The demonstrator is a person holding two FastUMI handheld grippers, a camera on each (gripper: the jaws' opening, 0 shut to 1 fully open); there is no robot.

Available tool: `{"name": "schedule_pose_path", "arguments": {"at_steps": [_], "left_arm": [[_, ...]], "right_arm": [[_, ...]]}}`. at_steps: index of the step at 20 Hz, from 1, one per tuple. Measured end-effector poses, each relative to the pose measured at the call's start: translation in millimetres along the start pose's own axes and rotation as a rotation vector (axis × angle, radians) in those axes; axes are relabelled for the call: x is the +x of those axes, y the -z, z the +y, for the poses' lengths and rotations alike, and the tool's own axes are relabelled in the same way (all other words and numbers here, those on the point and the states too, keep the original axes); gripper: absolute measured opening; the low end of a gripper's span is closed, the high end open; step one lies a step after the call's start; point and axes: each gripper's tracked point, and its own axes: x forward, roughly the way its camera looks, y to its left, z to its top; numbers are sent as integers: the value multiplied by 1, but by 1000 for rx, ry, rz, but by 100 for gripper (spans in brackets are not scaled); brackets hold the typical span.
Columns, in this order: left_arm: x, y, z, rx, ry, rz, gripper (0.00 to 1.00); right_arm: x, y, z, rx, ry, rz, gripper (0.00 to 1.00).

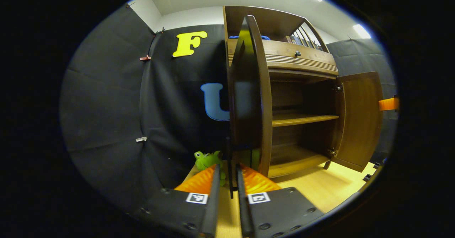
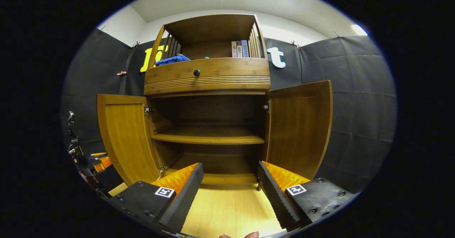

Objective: Open the right door of the double-door shoe cabinet with the right hand, and open the left door with the left hand.

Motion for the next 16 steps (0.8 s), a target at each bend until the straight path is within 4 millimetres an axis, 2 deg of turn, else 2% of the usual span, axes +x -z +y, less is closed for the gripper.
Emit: {"name": "schedule_pose_path", "arguments": {"at_steps": [3,4,5,7,10,13,16], "left_arm": [[-20,-5,3,-22,-35,-9,80],[-25,-7,3,-19,-46,-6,84],[-28,-9,-1,-12,-42,-4,94],[-38,-19,-10,12,-48,-23,93],[-49,-29,-36,6,-39,-28,95],[-56,-48,-73,-22,-22,-47,94],[-57,-59,-111,-35,3,-51,95]], "right_arm": [[2,2,-5,12,2,5,98],[3,3,-8,14,6,6,100],[4,3,-11,15,7,3,99],[6,1,-15,10,6,-6,98],[10,0,-20,16,-11,-13,98],[16,-3,-25,28,-29,-18,100],[16,-3,-31,3,-36,-34,95]]}}
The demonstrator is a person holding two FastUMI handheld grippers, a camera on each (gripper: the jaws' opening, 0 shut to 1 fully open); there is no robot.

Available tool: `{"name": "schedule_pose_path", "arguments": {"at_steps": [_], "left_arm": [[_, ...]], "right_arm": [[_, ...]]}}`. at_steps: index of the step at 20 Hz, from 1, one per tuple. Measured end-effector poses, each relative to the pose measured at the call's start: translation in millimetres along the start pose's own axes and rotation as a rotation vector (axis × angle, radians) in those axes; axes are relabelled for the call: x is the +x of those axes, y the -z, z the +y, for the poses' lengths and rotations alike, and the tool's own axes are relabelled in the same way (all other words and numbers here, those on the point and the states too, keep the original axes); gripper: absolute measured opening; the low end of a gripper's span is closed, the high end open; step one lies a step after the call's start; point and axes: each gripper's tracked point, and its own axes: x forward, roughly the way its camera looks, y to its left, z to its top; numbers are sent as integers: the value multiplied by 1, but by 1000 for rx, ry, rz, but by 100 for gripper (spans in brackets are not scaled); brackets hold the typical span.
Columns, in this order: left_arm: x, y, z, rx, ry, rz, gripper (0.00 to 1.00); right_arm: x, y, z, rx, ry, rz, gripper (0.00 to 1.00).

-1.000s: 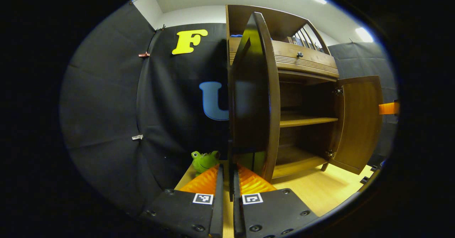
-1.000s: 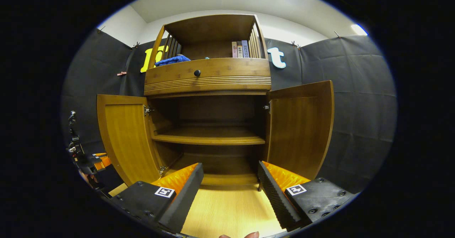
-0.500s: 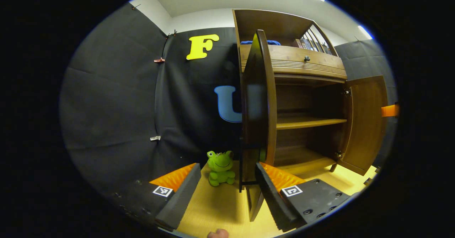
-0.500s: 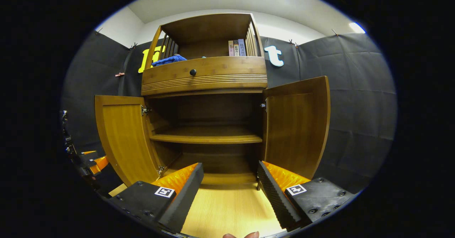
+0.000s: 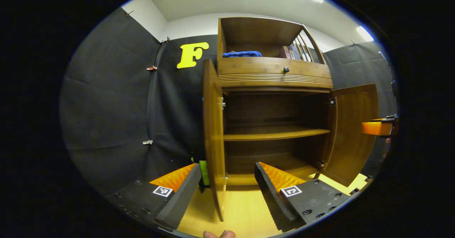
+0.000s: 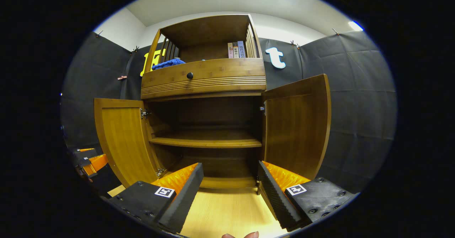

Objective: Open the right door of the double-door shoe cabinet with the right hand, and open the left door with the left hand.

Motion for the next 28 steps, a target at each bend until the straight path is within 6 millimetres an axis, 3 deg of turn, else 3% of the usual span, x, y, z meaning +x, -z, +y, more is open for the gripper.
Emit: {"name": "schedule_pose_path", "arguments": {"at_steps": [4,9,15,28], "left_arm": [[4,-21,-45,9,38,-40,94],[13,-32,-73,6,32,-57,94],[21,-37,-89,23,30,-63,94],[33,-33,-111,76,32,-45,94]], "right_arm": [[-1,0,-4,-3,-12,-5,100],[0,0,-11,-10,-3,-11,98],[-1,9,-16,17,1,10,95],[4,11,-30,26,-12,13,100]]}}
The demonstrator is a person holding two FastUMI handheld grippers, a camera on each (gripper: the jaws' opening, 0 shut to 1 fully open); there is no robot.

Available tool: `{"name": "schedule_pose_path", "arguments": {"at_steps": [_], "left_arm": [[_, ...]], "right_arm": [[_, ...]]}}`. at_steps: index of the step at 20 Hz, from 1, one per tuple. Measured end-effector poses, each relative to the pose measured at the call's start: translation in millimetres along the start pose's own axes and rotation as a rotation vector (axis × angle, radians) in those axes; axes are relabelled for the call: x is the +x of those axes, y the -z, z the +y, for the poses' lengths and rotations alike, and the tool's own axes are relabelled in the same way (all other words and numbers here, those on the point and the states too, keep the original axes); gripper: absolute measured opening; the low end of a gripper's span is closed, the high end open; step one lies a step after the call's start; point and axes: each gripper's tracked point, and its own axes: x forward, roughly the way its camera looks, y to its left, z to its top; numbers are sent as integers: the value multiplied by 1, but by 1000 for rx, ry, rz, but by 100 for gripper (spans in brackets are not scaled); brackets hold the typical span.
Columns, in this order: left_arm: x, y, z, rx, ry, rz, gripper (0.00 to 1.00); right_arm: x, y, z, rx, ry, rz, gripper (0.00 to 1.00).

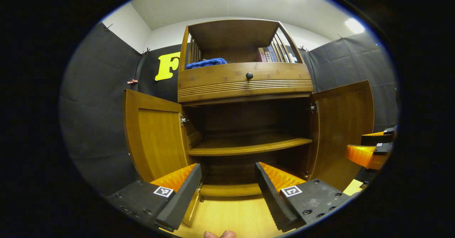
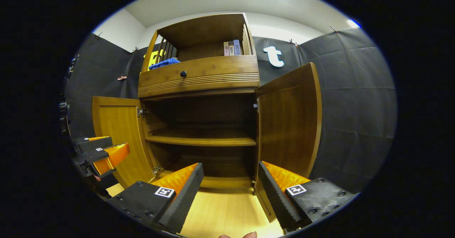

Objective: Open the right door of the double-door shoe cabinet with the right hand, and open the left door with the left hand.

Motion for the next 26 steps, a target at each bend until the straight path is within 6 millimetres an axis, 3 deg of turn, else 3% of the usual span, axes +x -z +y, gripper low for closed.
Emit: {"name": "schedule_pose_path", "arguments": {"at_steps": [7,12,13,26], "left_arm": [[6,-3,-17,-7,22,-20,96],[9,-1,-18,-1,11,-5,96],[10,0,-19,-10,12,0,96],[6,0,-23,-3,21,3,96]], "right_arm": [[4,0,-7,-8,-9,0,98],[6,-1,-11,-7,-10,-1,94],[7,-2,-12,-9,-10,-2,98],[5,-4,-11,-33,-22,-12,98]]}}
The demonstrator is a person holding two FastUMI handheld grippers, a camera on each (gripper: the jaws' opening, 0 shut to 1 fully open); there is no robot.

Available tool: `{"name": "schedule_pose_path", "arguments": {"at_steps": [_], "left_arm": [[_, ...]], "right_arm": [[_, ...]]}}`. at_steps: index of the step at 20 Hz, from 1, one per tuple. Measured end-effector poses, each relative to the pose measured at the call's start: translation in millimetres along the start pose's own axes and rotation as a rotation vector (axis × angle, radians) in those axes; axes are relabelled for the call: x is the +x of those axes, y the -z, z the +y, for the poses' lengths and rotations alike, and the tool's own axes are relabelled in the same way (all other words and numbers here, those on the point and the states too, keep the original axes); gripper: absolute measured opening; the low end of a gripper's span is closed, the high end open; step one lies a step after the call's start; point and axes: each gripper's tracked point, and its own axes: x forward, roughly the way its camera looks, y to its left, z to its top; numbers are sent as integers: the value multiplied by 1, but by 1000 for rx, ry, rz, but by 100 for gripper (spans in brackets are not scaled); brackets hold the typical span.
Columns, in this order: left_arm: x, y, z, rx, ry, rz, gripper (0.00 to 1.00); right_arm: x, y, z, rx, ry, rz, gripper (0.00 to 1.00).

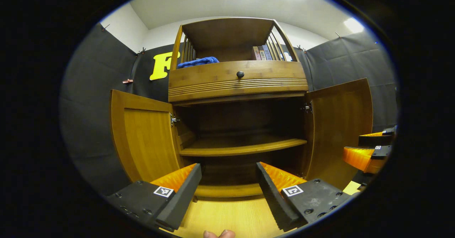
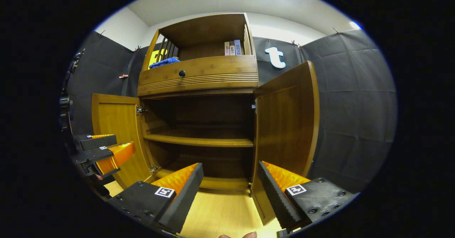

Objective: Open the right door of the double-door shoe cabinet with the right hand, and open the left door with the left hand.

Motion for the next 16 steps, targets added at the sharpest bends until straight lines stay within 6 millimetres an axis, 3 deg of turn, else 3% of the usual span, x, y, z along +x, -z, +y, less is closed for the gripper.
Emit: {"name": "schedule_pose_path", "arguments": {"at_steps": [16], "left_arm": [[1,6,6,5,-3,16,95]], "right_arm": [[0,2,7,-32,-13,-4,98]]}}
